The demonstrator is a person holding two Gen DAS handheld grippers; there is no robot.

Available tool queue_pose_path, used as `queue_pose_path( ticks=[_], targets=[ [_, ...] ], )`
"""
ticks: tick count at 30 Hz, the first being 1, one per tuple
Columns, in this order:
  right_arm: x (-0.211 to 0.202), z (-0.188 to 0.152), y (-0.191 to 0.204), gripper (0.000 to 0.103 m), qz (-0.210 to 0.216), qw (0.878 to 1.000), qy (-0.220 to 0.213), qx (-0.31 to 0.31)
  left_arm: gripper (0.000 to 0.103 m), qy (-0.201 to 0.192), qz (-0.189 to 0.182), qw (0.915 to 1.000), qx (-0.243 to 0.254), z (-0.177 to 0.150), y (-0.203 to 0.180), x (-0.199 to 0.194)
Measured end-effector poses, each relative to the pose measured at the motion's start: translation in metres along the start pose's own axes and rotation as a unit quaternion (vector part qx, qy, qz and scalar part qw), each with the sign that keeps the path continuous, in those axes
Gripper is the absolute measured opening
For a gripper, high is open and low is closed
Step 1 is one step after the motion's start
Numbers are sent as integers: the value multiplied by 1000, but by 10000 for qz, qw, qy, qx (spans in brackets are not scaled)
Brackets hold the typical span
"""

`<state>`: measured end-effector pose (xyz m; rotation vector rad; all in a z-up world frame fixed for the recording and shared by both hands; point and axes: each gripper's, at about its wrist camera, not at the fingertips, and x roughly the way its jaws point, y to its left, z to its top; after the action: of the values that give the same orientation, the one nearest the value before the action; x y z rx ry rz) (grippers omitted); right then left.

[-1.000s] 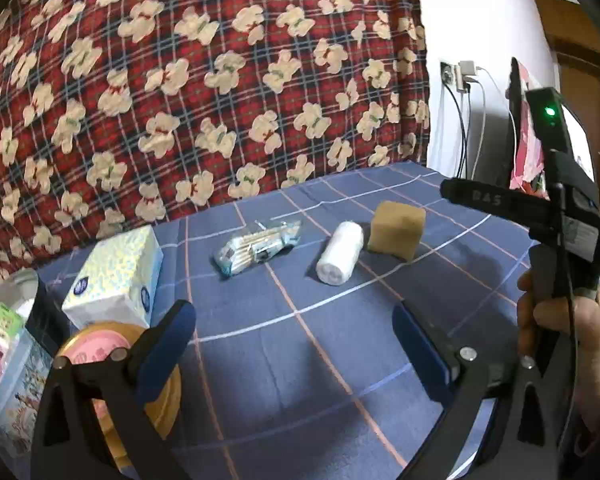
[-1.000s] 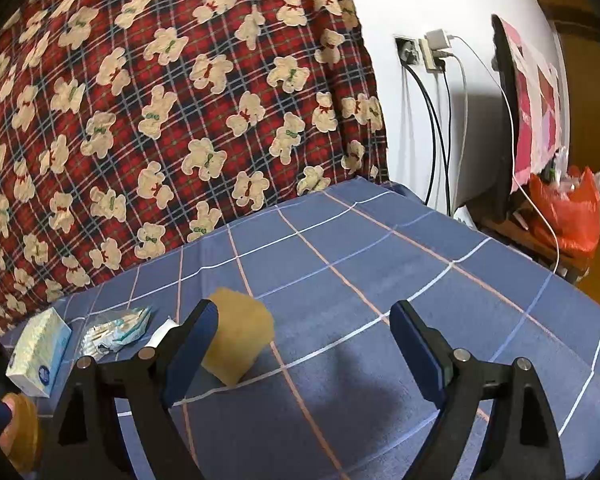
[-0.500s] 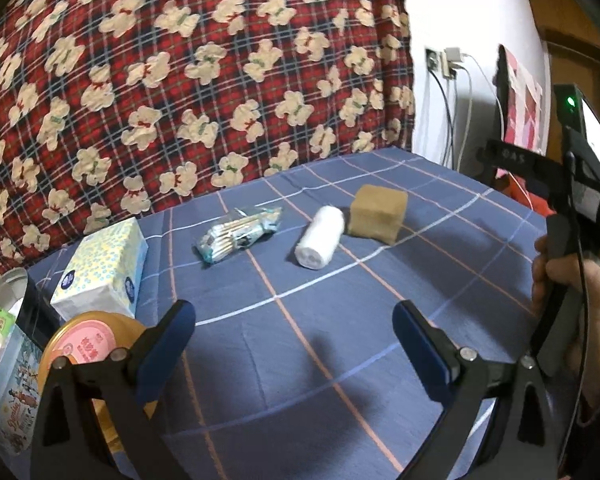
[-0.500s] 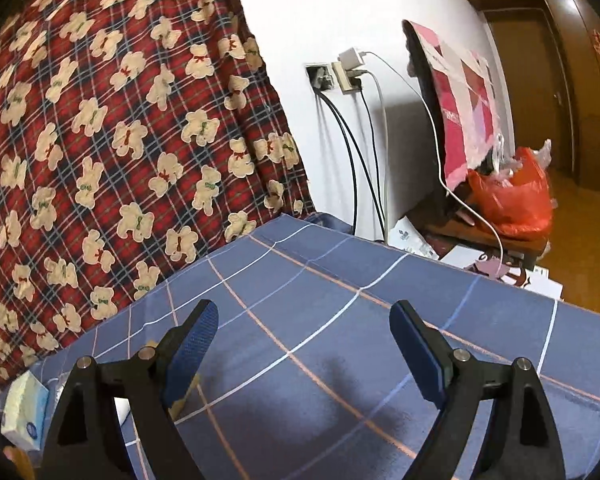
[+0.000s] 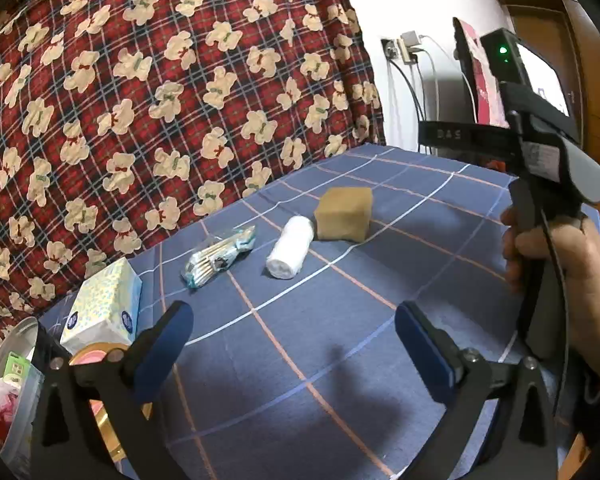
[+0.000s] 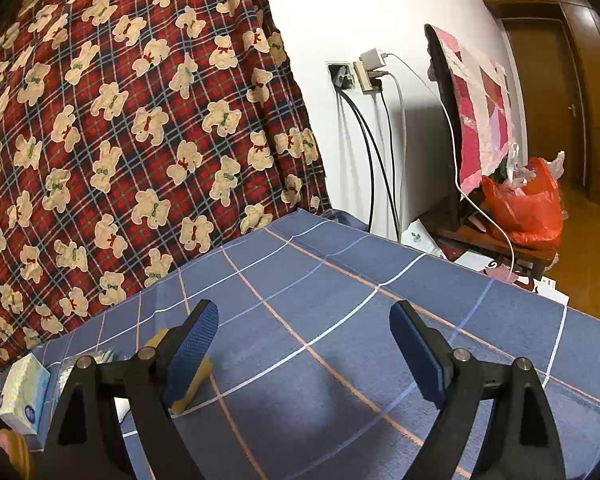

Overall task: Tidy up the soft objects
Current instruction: 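Grasp the tan sponge with the right gripper while the left moves toward the white roll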

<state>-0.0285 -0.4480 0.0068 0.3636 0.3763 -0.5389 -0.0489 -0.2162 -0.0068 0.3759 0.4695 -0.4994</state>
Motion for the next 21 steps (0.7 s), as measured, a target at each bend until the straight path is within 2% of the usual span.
queue_pose_path(
  ticks=[12, 21],
  targets=[
    [-2, 0, 2, 89, -23, 9999, -55, -102, 102, 113, -150, 9998, -91, -2, 2, 4],
    [-10, -3, 19, 89, -54, 9982, -240, -542, 102, 73, -167, 9996, -221, -2, 4, 4]
  ],
)
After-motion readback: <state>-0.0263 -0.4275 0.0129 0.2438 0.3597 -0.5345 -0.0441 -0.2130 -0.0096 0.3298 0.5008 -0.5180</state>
